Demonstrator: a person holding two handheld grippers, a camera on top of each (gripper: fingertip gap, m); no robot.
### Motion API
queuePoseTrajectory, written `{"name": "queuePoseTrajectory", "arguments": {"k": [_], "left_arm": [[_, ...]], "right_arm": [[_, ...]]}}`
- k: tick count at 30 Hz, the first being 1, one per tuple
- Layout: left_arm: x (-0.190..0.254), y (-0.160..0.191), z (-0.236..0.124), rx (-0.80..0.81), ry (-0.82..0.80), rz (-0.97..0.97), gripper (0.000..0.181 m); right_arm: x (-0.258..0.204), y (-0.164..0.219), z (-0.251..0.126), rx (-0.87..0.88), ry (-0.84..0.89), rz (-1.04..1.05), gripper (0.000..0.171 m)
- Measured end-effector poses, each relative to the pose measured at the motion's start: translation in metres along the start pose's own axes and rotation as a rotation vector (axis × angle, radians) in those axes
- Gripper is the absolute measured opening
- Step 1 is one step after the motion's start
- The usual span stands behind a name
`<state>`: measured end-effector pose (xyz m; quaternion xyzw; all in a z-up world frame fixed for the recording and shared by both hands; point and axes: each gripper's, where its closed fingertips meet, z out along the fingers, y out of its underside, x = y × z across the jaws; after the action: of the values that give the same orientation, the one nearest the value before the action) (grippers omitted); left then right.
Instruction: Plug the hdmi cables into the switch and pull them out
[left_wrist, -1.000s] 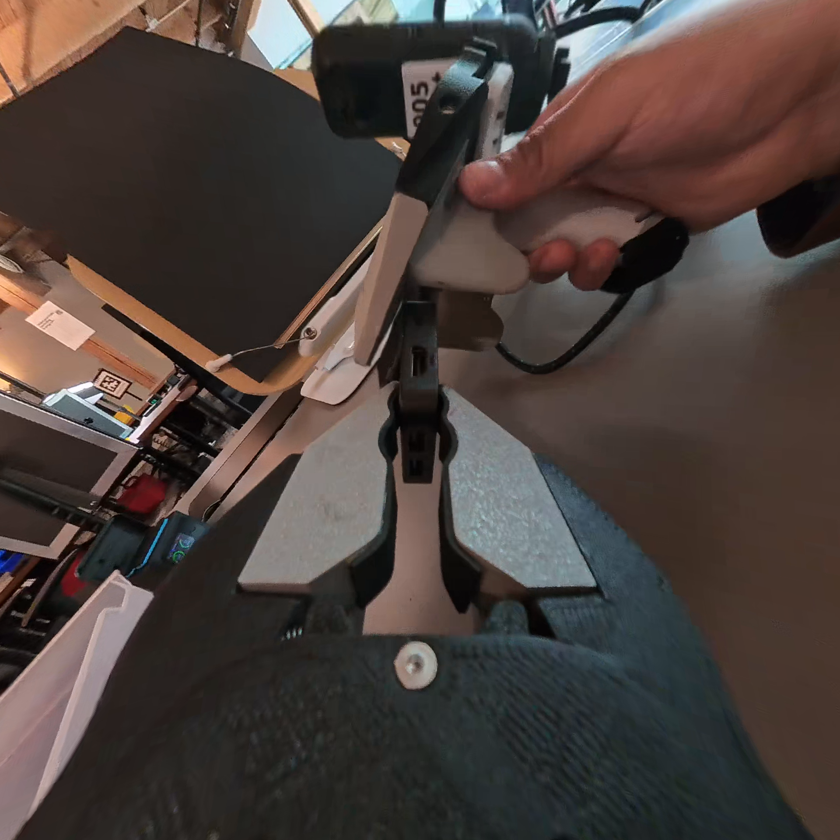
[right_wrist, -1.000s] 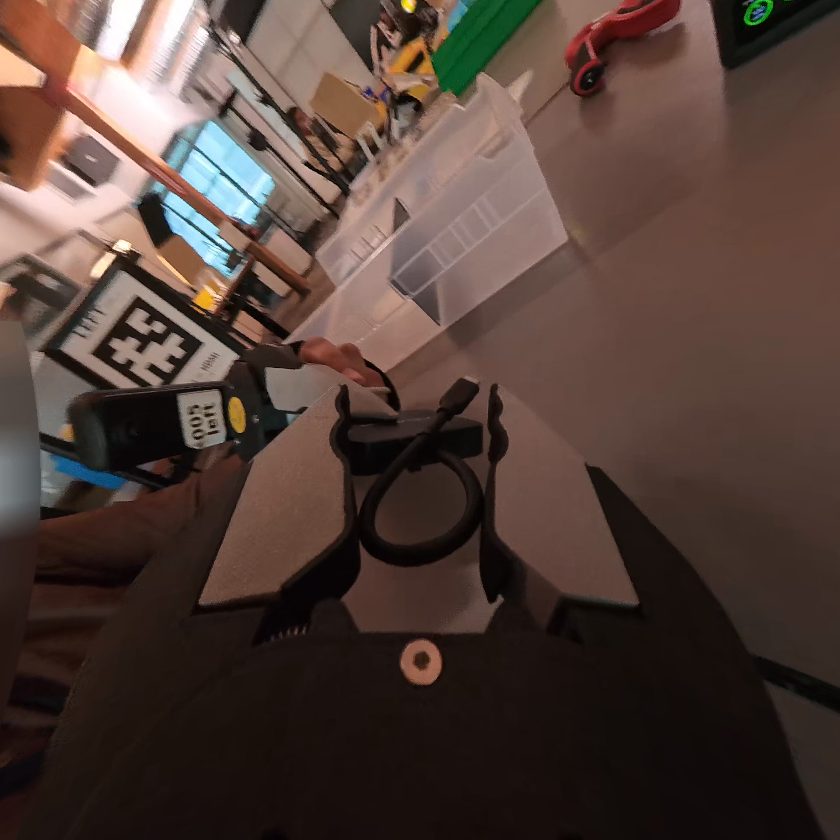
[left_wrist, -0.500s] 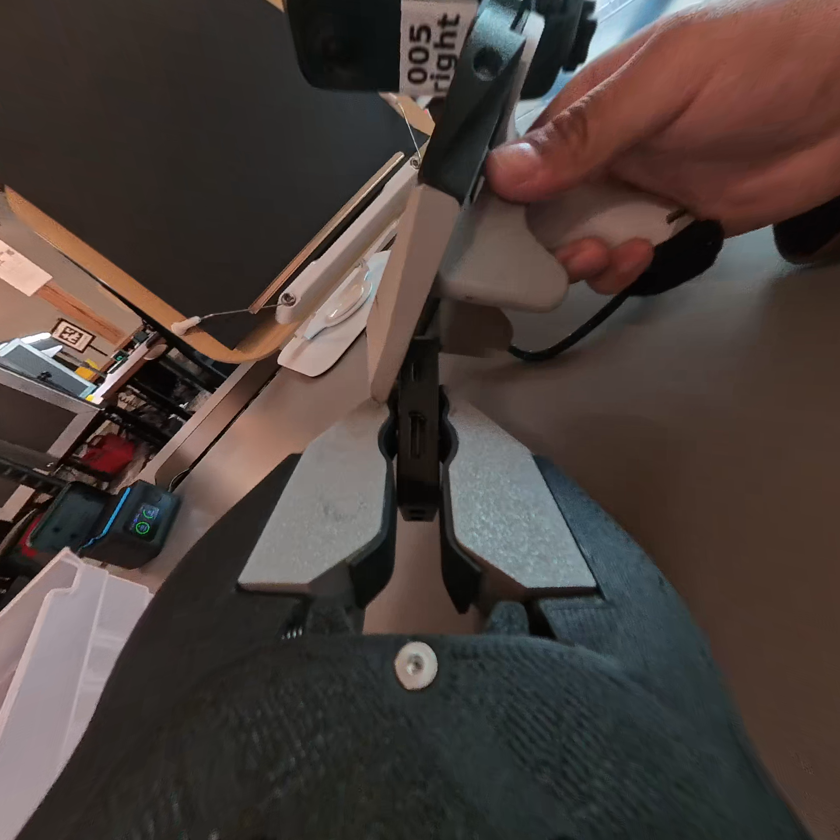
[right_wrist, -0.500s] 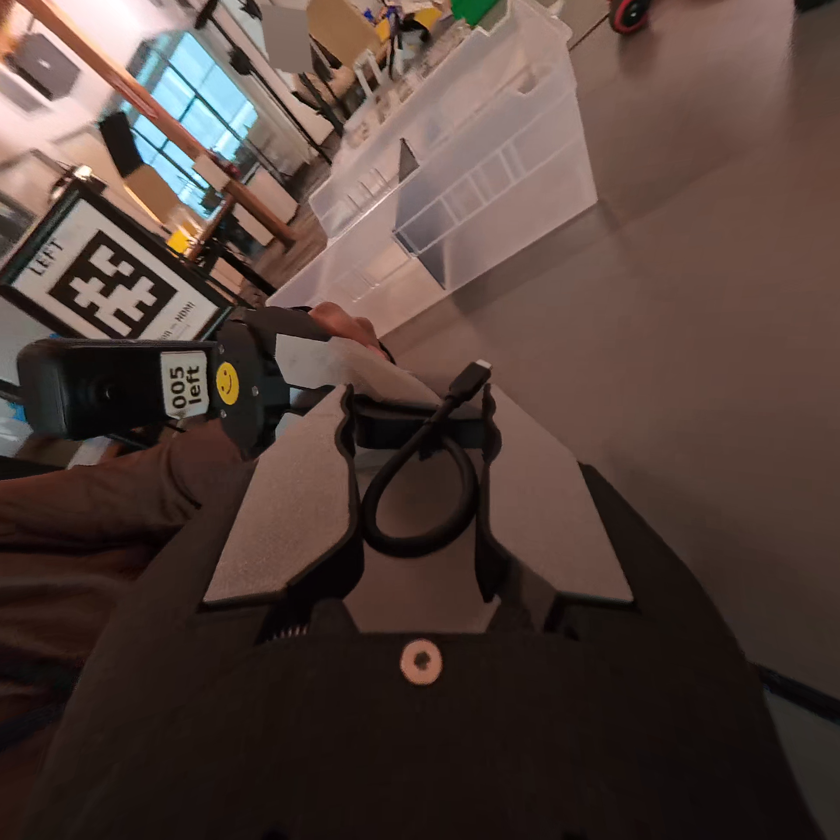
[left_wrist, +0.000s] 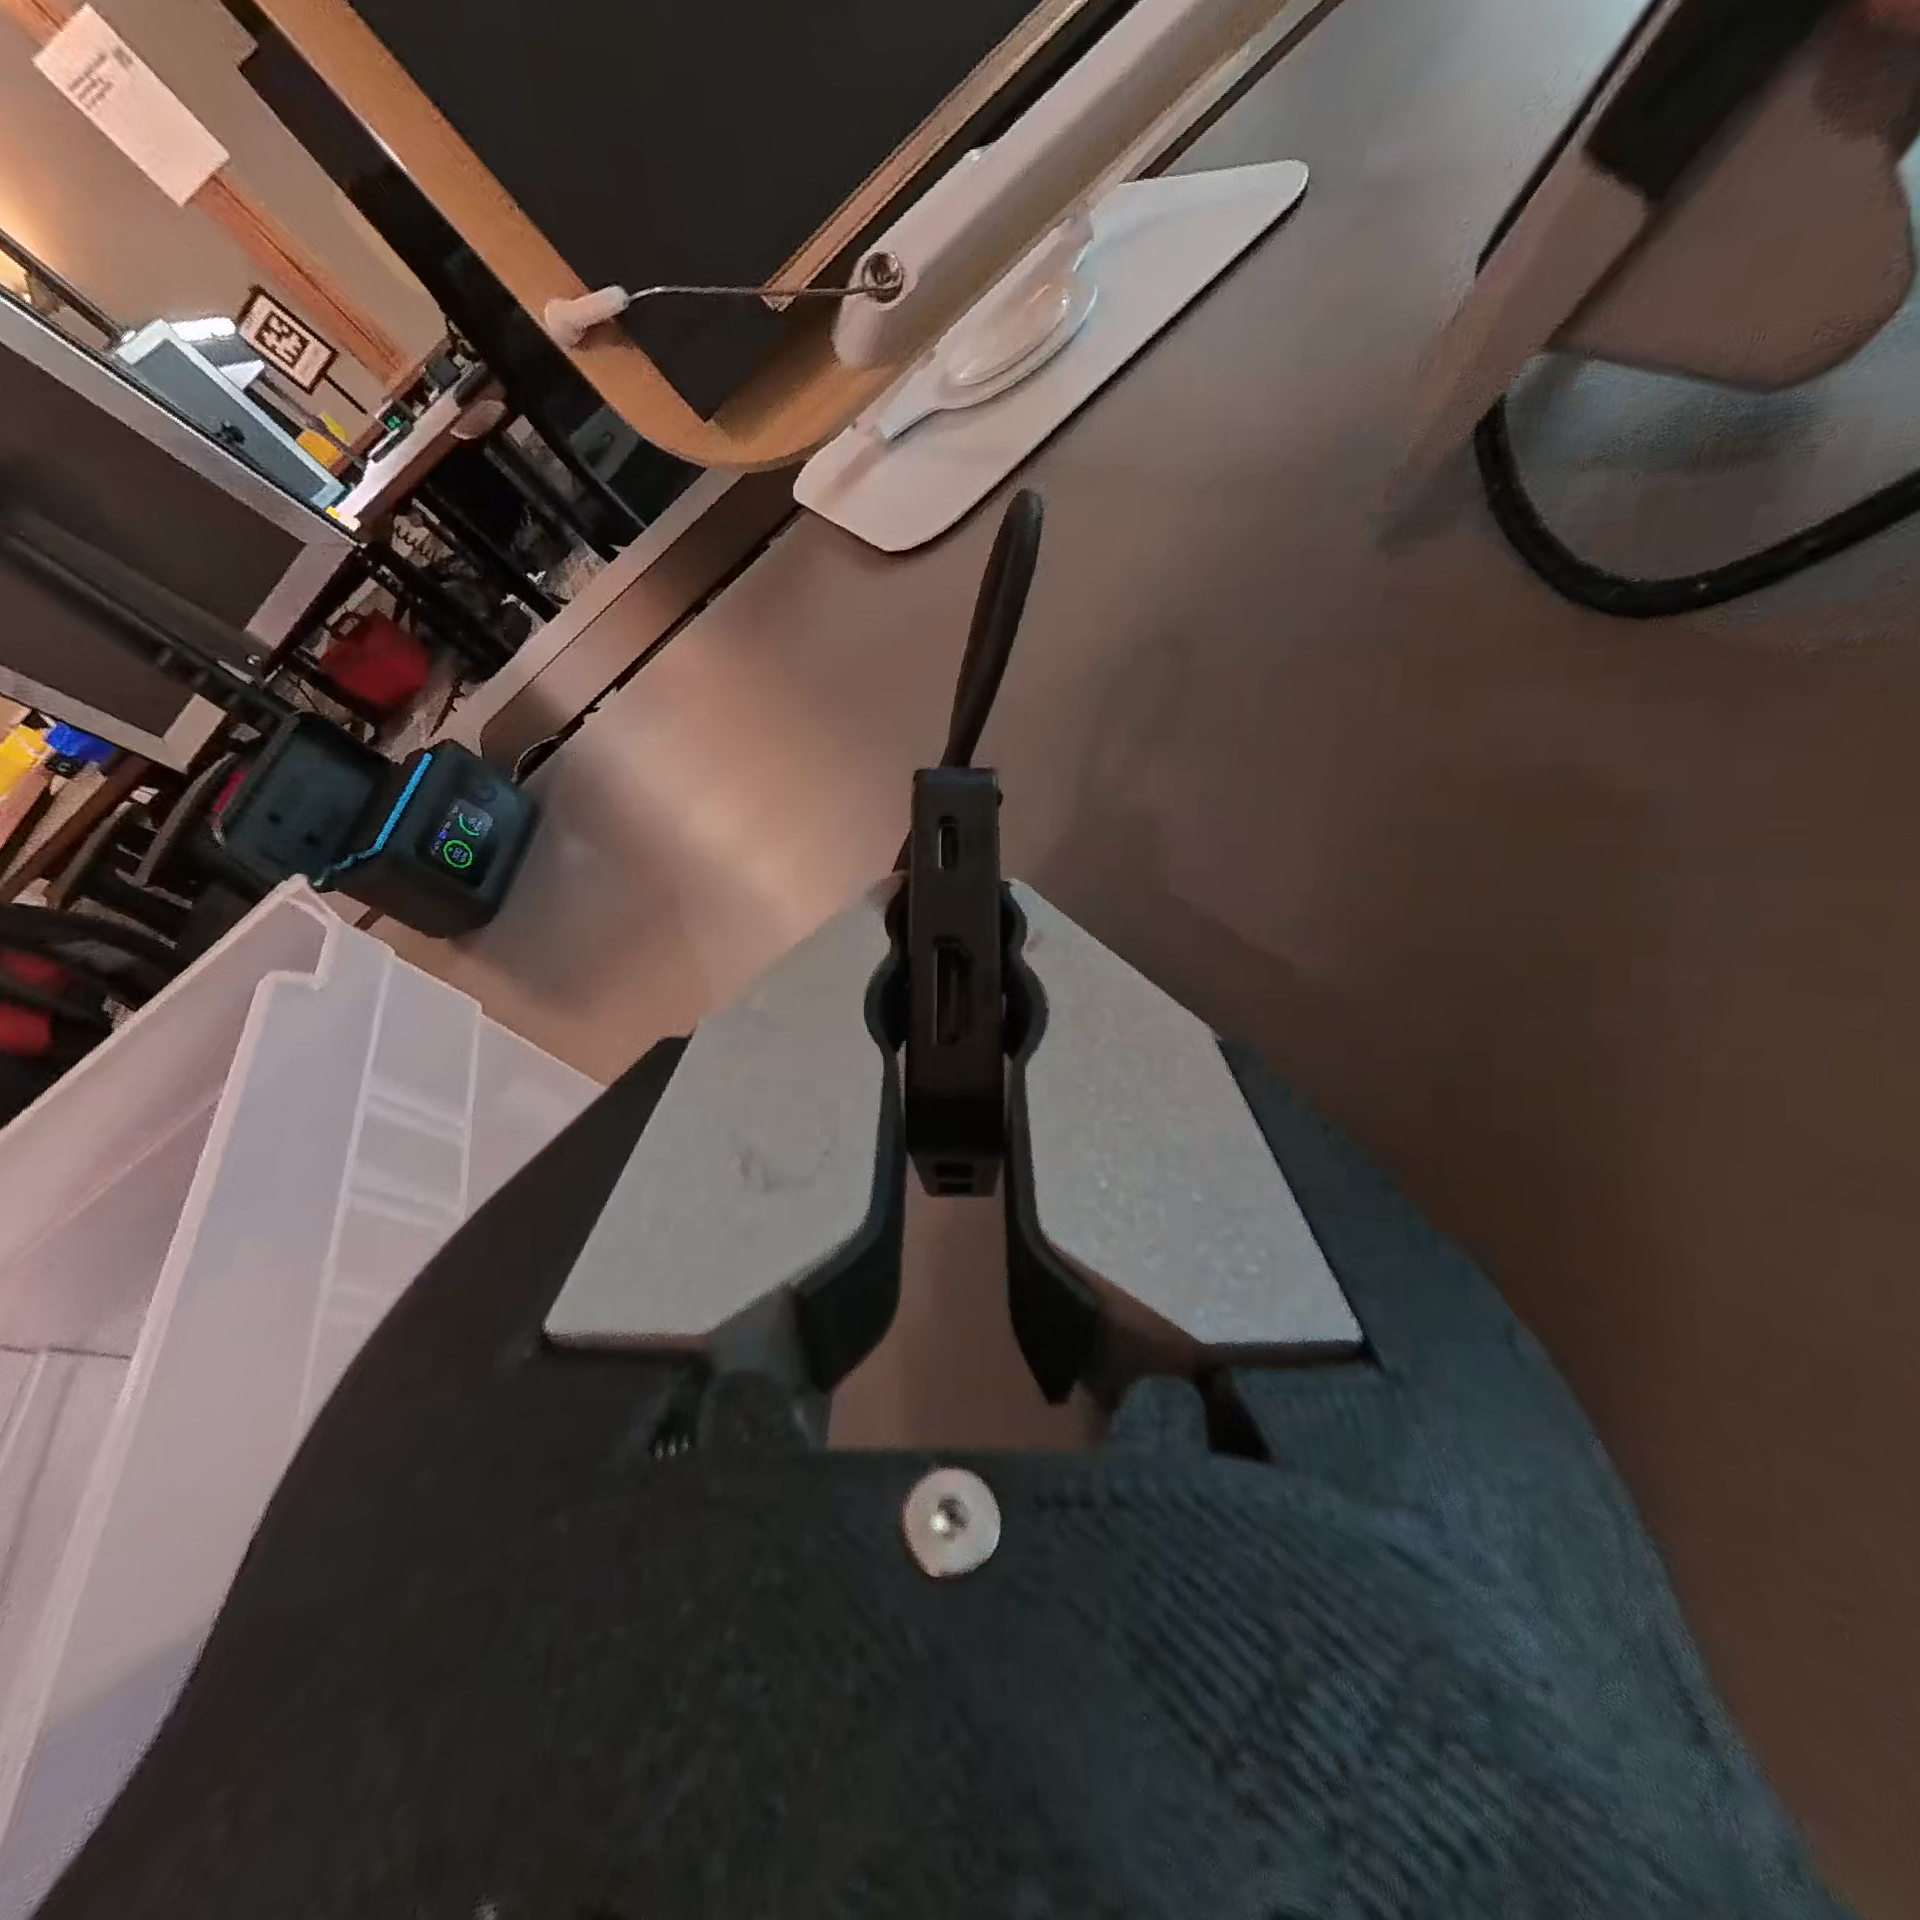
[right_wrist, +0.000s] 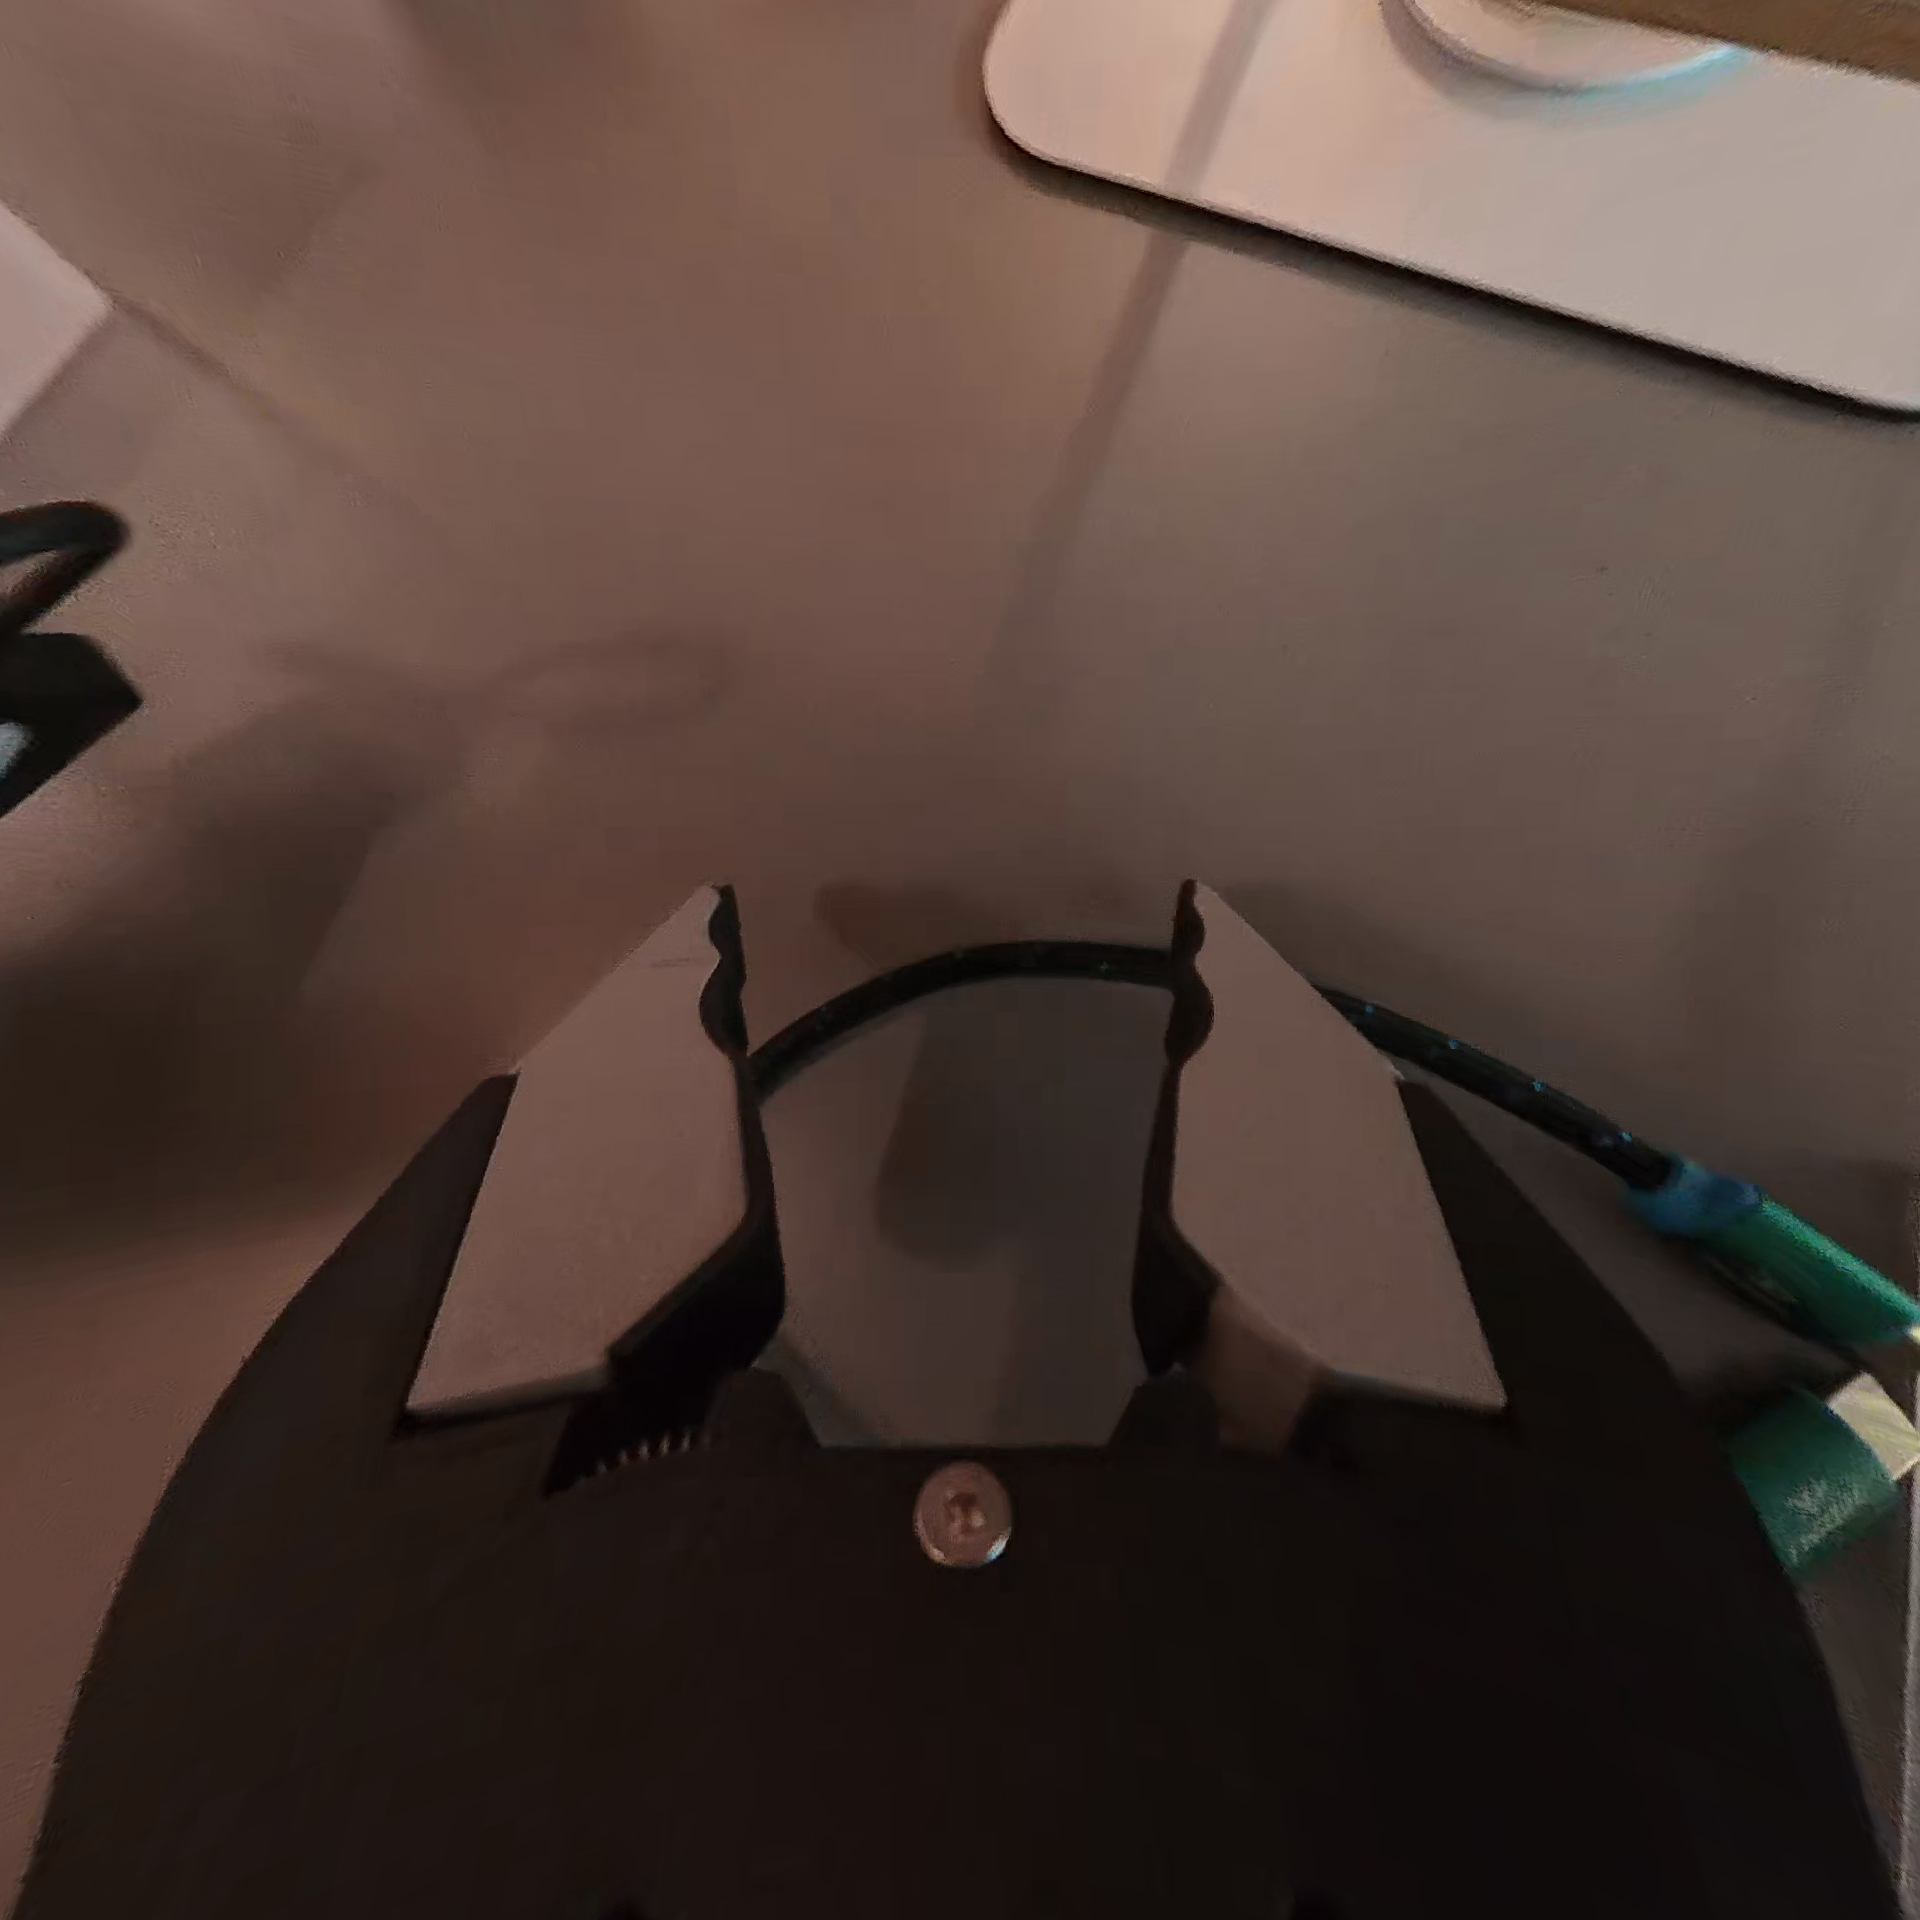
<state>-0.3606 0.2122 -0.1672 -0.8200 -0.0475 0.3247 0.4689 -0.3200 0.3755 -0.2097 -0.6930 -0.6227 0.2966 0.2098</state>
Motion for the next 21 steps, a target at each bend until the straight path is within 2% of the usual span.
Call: {"name": "queuePoseTrajectory", "arguments": {"k": [1,3,4,5,6,9,10,11,12,13,15,17,19,21], "left_arm": [[0.000,0.000,0.000,0.000,-0.001,-0.002,0.011],[0.000,0.001,-0.001,-0.003,-0.001,-0.001,0.011],[0.000,0.001,-0.001,-0.005,-0.001,0.003,0.011],[0.000,0.002,-0.001,-0.008,-0.002,0.007,0.011],[0.000,0.003,-0.001,-0.012,-0.003,0.012,0.011],[-0.001,0.004,-0.001,-0.018,-0.011,0.014,0.011],[-0.001,0.004,-0.001,-0.015,-0.007,0.009,0.011],[-0.002,0.003,-0.001,-0.013,-0.006,0.003,0.011],[-0.003,0.003,-0.001,-0.012,-0.008,-0.004,0.011],[-0.004,0.004,-0.001,-0.015,-0.008,-0.012,0.011],[-0.005,0.004,0.000,-0.019,-0.006,-0.019,0.011],[-0.004,0.003,0.001,-0.016,-0.002,-0.014,0.010],[-0.002,0.003,0.001,-0.019,-0.003,0.000,0.011],[-0.001,0.004,0.002,-0.023,-0.005,0.013,0.010]], "right_arm": [[0.001,0.001,0.005,-0.016,0.012,0.001,0.081],[-0.006,0.000,0.009,-0.038,0.005,-0.048,0.078],[-0.016,0.001,0.010,-0.053,-0.032,-0.092,0.059],[-0.035,0.006,0.010,-0.075,-0.122,-0.148,0.023],[-0.061,0.016,0.008,-0.114,-0.260,-0.205,0.001],[-0.132,0.058,-0.028,-0.278,-0.723,-0.338,0.005],[-0.139,0.063,-0.042,-0.297,-0.774,-0.376,0.008],[-0.135,0.058,-0.048,-0.249,-0.738,-0.400,0.017],[-0.126,0.046,-0.052,-0.161,-0.666,-0.401,0.019],[-0.114,0.030,-0.057,-0.071,-0.589,-0.365,0.017],[-0.081,0.004,-0.067,0.067,-0.423,-0.223,0.031],[-0.051,-0.003,-0.072,0.131,-0.290,-0.092,0.049],[-0.031,-0.002,-0.067,0.154,-0.196,-0.006,0.076],[-0.023,0.000,-0.056,0.157,-0.136,0.053,0.078]]}}
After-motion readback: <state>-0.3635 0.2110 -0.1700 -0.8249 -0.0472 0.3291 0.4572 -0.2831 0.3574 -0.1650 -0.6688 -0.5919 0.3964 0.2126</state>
